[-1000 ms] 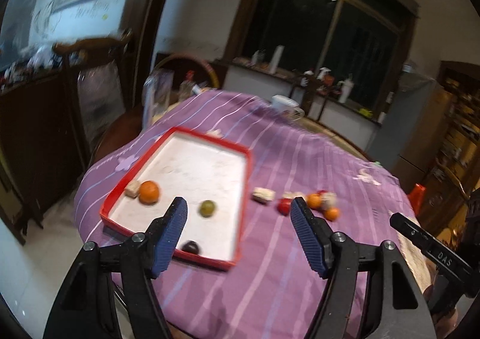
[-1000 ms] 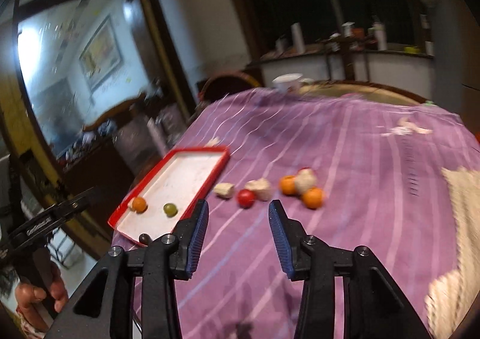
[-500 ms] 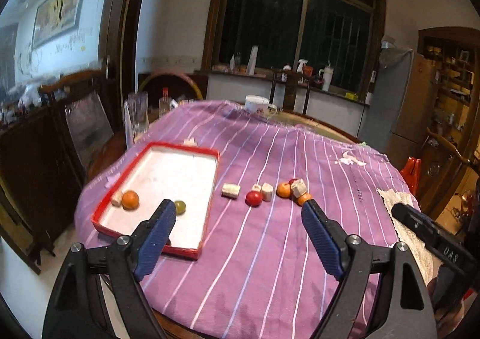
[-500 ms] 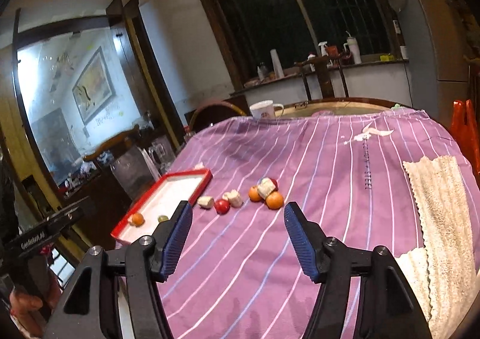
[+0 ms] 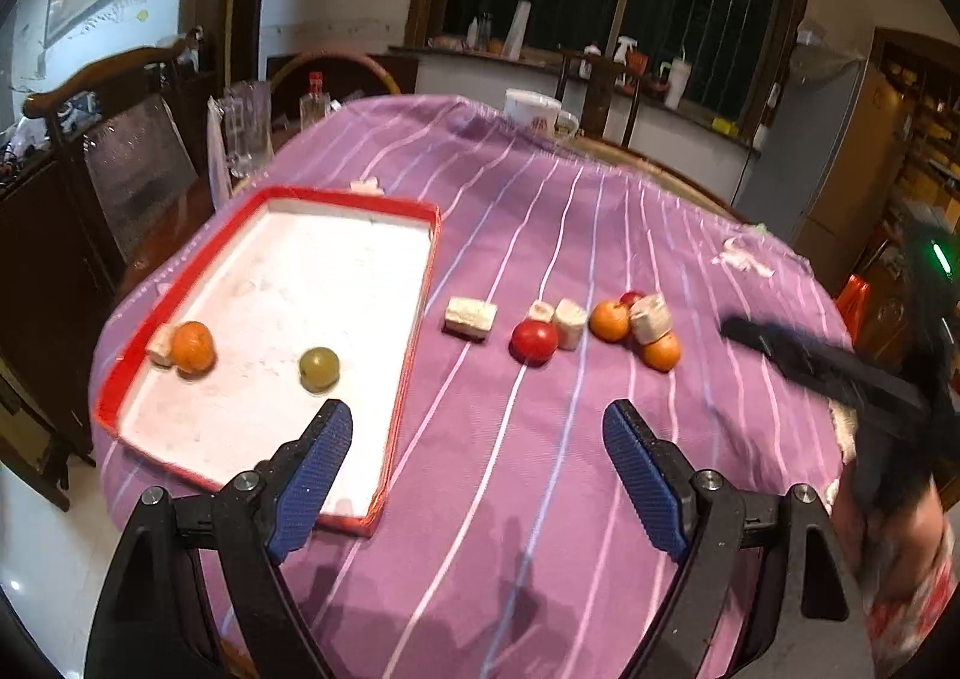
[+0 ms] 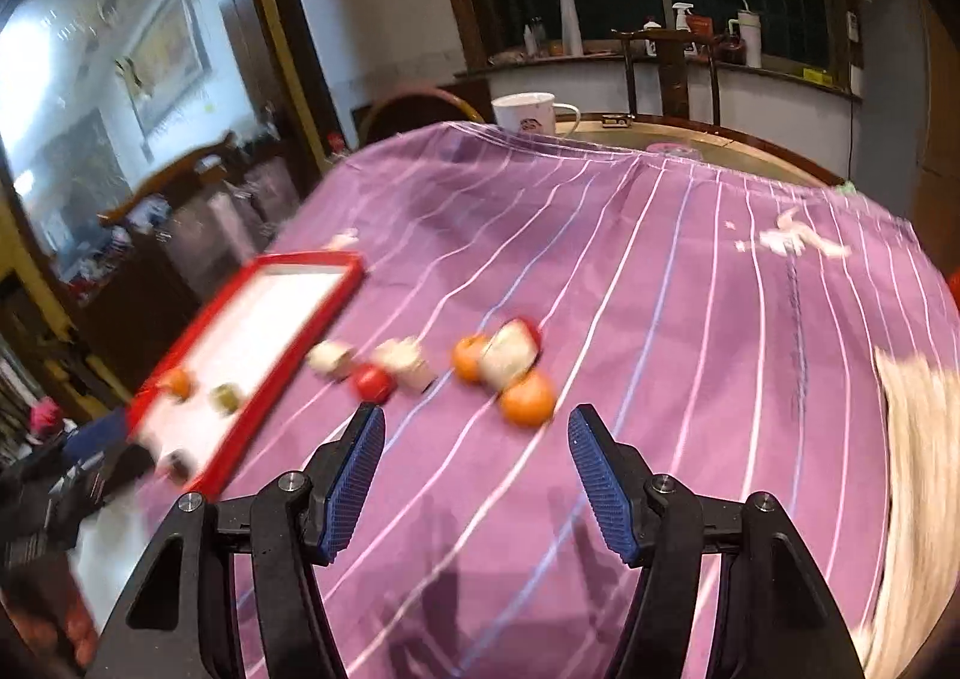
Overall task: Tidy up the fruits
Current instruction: 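Withdraw both tools from the tray back toward the remaining fruit, then grasp a pale wooden block with the right tool while the left tool grasps a tangerine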
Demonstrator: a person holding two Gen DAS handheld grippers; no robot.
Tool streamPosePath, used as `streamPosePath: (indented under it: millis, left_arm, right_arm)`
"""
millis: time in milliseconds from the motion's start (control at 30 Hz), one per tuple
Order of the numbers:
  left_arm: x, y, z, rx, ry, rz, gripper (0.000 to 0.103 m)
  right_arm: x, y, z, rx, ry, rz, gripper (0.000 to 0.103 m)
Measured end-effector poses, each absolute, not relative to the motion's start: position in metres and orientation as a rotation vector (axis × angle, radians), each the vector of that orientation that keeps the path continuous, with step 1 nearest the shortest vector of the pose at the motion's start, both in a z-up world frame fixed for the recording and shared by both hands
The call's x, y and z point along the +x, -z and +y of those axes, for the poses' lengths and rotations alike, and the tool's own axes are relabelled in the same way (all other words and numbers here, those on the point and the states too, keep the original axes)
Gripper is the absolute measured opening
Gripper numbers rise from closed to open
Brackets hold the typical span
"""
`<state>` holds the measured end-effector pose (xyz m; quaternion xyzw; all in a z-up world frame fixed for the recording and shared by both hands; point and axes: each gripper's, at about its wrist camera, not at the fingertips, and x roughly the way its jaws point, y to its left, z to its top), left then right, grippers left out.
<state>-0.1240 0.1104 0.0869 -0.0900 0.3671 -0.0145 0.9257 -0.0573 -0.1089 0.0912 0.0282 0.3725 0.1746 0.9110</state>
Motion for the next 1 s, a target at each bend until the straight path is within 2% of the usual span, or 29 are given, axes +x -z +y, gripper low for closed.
streamPosePath:
  millis: [233, 400, 567, 700, 1000]
  left_arm:
    - [-0.095, -0.064, 0.104, -0.178, 0.073, 0.808, 0.085]
    - [-0.085, -0.049, 0.099, -0.167, 0.09, 0.856, 0.085]
    - [-0.083, -0.05, 0.101, -0.168, 0.087, 0.849, 0.085]
    - [-0.083, -0.05, 0.102, -0.179, 0.09, 0.852, 0.085]
    - [-0.088, -0.05, 0.087, -0.164, 0.104, 0.859, 0.085]
  right_arm:
    - [0.037, -0.064, -0.051, -0.118, -0.329, 0.895, 0.068]
    - [0.072, -0.031, -0.027, -0.227, -0.287, 1.003, 0.067]
    - [0.055, -0.029, -0.043, -0.273, -0.286, 1.013, 0.066]
    - [0.029, -0.031, -0.078, -0.17, -0.327, 1.057, 0.063]
    - [-0.035, -0.034, -0.177, 0.02, -0.272, 1.03, 0.065]
